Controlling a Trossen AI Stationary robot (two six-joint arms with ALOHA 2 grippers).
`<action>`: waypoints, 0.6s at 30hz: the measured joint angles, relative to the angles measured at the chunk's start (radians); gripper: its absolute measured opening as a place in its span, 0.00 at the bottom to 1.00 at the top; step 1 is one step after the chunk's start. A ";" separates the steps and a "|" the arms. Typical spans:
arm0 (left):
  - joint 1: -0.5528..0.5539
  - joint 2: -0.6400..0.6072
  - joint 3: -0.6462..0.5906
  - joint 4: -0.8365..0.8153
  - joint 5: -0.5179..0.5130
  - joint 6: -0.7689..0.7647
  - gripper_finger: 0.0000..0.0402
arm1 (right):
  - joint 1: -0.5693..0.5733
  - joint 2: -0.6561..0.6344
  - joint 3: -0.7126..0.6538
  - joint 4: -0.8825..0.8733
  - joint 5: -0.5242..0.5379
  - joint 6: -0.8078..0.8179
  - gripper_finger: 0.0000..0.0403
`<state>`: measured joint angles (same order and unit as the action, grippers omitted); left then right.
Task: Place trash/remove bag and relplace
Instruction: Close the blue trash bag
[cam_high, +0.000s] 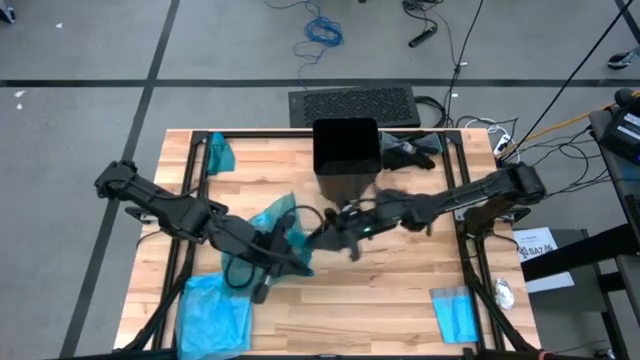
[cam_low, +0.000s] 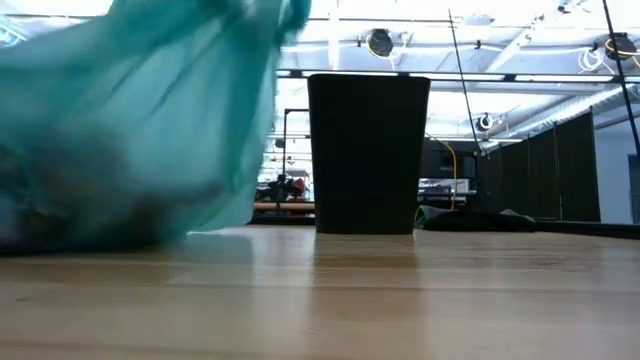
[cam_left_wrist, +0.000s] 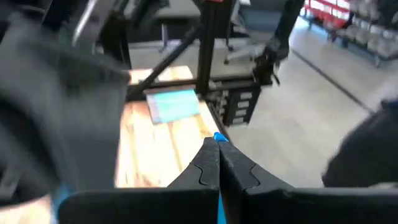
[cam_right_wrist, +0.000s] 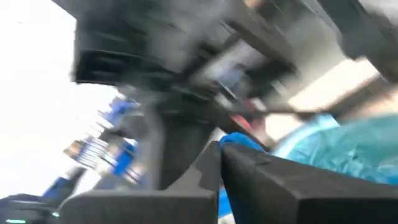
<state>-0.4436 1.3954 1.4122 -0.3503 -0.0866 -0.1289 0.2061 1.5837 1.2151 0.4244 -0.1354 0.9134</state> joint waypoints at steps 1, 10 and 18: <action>0.007 -0.003 -0.006 0.009 0.000 -0.016 0.00 | -0.001 -0.025 -0.056 0.093 0.001 0.000 0.03; 0.060 0.016 -0.017 0.079 0.002 -0.050 0.00 | 0.018 -0.142 -0.359 0.505 -0.072 0.074 0.42; 0.104 0.056 -0.017 0.131 0.004 -0.076 0.00 | 0.033 -0.136 -0.401 0.509 -0.080 0.139 0.70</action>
<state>-0.3392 1.4514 1.3949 -0.2195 -0.0830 -0.2047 0.2386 1.4474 0.8139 0.9337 -0.2150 1.0527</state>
